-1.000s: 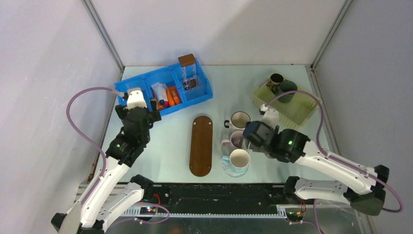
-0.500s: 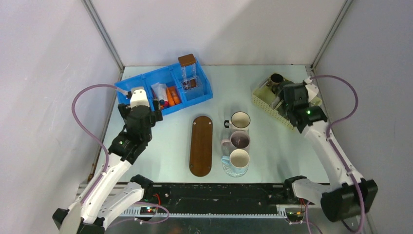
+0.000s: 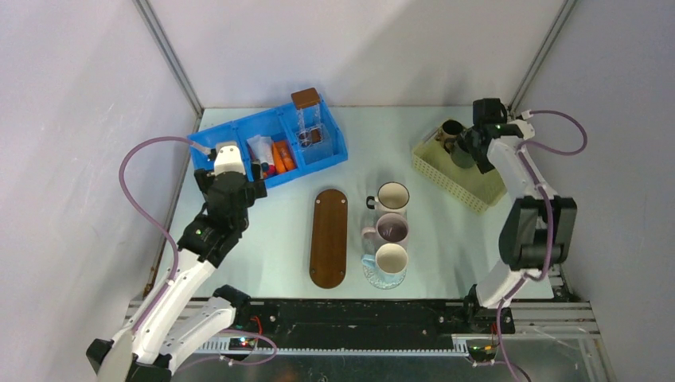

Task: Prepare toiletry sets of a toothbrush and toothpaste on the tray
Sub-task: Place the cup on the tray, then pick up the cup from the storage box.

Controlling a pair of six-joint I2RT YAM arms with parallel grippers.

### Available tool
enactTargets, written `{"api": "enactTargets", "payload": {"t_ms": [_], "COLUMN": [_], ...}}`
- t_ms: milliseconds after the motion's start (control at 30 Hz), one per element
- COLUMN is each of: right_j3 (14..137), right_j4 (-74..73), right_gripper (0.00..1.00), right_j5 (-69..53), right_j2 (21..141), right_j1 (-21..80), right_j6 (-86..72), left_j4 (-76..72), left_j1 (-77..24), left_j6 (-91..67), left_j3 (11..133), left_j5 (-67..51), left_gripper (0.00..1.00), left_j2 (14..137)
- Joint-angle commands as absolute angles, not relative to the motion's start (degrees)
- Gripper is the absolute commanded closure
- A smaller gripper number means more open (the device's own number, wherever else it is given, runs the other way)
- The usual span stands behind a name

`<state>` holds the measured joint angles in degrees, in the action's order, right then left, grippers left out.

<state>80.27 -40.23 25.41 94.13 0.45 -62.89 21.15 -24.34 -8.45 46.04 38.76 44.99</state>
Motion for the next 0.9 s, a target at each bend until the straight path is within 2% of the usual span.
{"api": "enactTargets", "payload": {"t_ms": [0,367,667,733,800,833,867], "right_j3": [88.4,104.1,105.2,105.0,104.9,104.8,104.5], "right_j4": [-42.0,-46.8,-48.9,-48.9,-48.4,-48.1,-48.0], "right_gripper": [0.2,0.28,0.36,0.41,0.52,0.62,0.66], "right_j5": [27.7,25.6,24.5,24.6,24.0,23.3,23.0], "right_j2": [101.9,119.2,123.7,124.3,124.6,124.6,124.5], "right_j1": [-1.9,-4.3,-4.5,-4.5,-4.7,-4.8,-5.0], "right_j6": [-71.5,-75.6,-75.9,-75.4,-74.4,-74.1,-73.7], "left_j4": [20.4,20.2,20.2,20.3,20.3,20.3,20.3], "left_j1": [-23.8,-23.1,-22.8,-22.8,-22.8,-22.8,-22.8], "left_j6": [-7.0,-6.3,-6.3,-6.3,-6.2,-6.2,-6.3], "left_j3": [47.2,47.2,47.4,47.3,47.3,47.3,47.3], "left_j5": [39.3,39.7,38.9,38.8,38.7,38.7,38.7], "left_gripper": [0.0,0.0,0.0,0.0,0.0,0.0,0.0], "left_j2": [44.7,46.3,47.3,47.4,47.3,47.2,47.1]}}
